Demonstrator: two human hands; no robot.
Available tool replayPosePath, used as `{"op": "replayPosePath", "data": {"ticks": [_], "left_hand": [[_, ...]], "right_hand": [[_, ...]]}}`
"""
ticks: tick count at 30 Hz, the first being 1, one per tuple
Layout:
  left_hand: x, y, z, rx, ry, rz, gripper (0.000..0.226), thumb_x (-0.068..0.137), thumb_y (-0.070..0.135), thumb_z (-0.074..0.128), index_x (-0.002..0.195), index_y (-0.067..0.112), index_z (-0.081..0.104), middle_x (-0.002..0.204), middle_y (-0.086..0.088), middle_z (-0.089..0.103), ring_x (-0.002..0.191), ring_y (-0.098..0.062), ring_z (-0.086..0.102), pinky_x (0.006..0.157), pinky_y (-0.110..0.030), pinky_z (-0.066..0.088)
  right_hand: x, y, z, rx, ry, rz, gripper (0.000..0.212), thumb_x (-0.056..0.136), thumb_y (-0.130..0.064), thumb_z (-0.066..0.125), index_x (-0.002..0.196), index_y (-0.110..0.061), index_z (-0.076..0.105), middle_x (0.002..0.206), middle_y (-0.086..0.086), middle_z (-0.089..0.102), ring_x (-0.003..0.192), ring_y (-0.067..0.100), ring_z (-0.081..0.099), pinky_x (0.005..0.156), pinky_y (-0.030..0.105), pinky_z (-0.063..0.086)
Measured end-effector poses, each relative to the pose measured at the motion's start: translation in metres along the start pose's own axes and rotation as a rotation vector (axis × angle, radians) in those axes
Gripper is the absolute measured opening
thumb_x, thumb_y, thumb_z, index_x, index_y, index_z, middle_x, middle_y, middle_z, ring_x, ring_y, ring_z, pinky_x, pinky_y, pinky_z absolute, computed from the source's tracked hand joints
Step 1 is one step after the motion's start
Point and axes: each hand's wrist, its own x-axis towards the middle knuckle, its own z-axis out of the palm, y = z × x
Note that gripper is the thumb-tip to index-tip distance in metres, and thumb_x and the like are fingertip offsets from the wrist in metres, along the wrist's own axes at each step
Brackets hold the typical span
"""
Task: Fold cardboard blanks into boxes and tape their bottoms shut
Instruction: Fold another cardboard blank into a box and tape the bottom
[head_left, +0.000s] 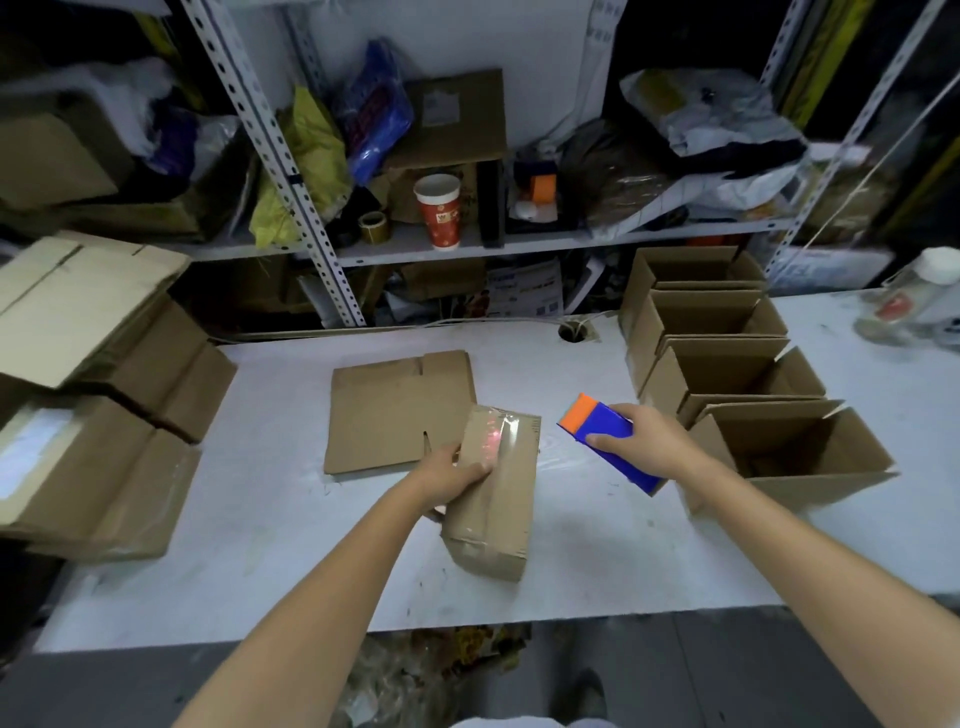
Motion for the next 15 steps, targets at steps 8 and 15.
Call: {"op": "replayPosePath", "data": {"ticks": [8,15], "left_hand": [[-0.005,-0.015,0.026,-0.256,0.075,-0.077,0.061,0.092,0.045,0.064,0.147,0.035,0.037,0.127,-0.002,0.061,0.109,-0.022,0.064,0.085,-0.046,0.059],[-0.010,0.029,-0.017,-0.428,0.055,0.300,0.068,0.095,0.035,0.065,0.153,0.021,0.033,0.136,0.000,0.056,0.118,-0.014,0.059,0.098,-0.035,0.053]], "right_hand": [[-0.003,-0.045,-0.003,-0.063,-0.110,-0.218,0.069,0.087,-0.053,0.070,0.146,-0.032,0.041,0.132,-0.005,0.058,0.102,0.014,0.055,0.073,0.025,0.049],[-0.005,-0.073,-0.018,-0.116,-0.199,-0.375,0.070,0.086,-0.051,0.072,0.146,-0.037,0.040,0.132,-0.008,0.057,0.106,0.012,0.055,0.072,0.021,0.048]]}}
